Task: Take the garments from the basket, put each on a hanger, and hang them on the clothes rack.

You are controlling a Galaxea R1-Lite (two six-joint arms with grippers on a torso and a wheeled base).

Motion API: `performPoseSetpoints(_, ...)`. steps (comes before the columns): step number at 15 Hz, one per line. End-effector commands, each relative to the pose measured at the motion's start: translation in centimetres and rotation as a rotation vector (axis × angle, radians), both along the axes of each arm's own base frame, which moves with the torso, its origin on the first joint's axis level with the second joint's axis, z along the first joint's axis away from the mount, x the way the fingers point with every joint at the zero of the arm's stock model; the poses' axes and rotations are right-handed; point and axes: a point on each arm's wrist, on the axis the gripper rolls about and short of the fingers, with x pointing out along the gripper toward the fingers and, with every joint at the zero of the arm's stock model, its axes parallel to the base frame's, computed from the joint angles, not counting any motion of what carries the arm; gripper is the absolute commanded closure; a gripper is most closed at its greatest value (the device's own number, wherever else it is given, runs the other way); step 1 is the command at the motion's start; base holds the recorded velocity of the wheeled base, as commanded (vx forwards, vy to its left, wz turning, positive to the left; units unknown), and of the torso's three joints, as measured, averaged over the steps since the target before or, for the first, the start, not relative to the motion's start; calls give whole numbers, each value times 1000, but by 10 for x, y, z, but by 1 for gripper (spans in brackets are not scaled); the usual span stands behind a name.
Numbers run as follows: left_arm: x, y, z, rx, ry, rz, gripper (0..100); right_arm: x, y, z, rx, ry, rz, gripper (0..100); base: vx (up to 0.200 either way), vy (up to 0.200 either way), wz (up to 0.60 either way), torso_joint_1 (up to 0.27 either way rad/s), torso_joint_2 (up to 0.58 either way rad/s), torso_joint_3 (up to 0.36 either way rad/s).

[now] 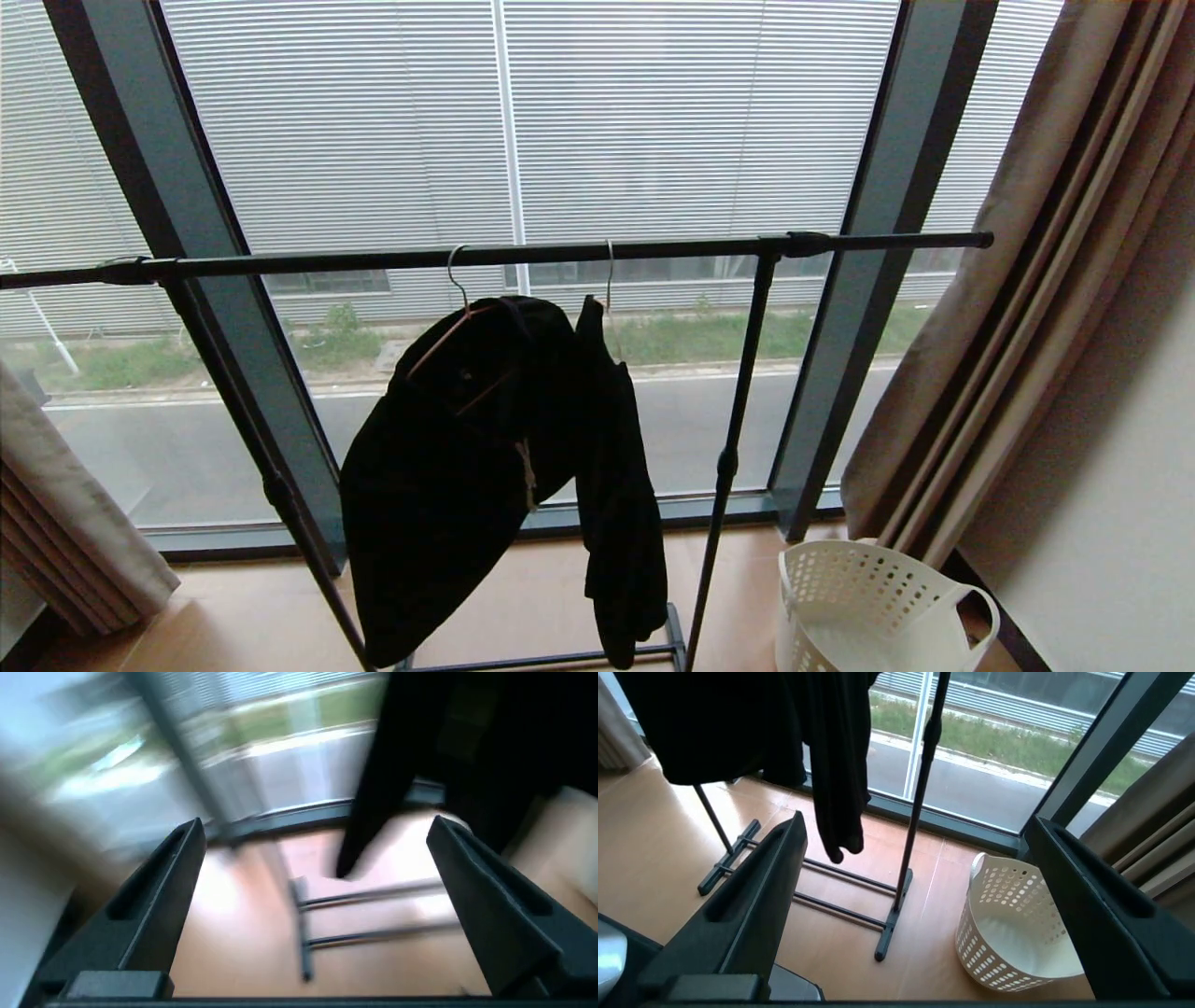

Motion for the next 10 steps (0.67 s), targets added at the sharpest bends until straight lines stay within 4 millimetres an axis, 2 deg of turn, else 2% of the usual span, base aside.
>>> performPoseSetpoints(1,-7,0,2,-26,-81,59,0,1,0,0,-2,12,1,0,0,0,0,0,0,0)
performPoseSetpoints(3,-8,-1,1,-29,-96,187,0,1,0,0,-2,12,1,0,0,0,0,0,0,0)
performPoseSetpoints(6,-14,-2,0,-75,-168,225,0,0,0,0,10,3,-5,0,0,0,0,0,0,0)
performPoseSetpoints(7,-15,-2,0,-105,-170,225,0,0,0,0,11,-3,-8,0,0,0,0,0,0,0)
performPoseSetpoints(9,-20,-4,-3,-184,-141,72,0,-3,-1,0,15,-35,-20,0,0,0,0,0,0,0)
performPoseSetpoints(10,-20,-5,-3,-186,-138,59,0,-4,-1,-1,10,-42,-47,0,0,0,0,0,0,0)
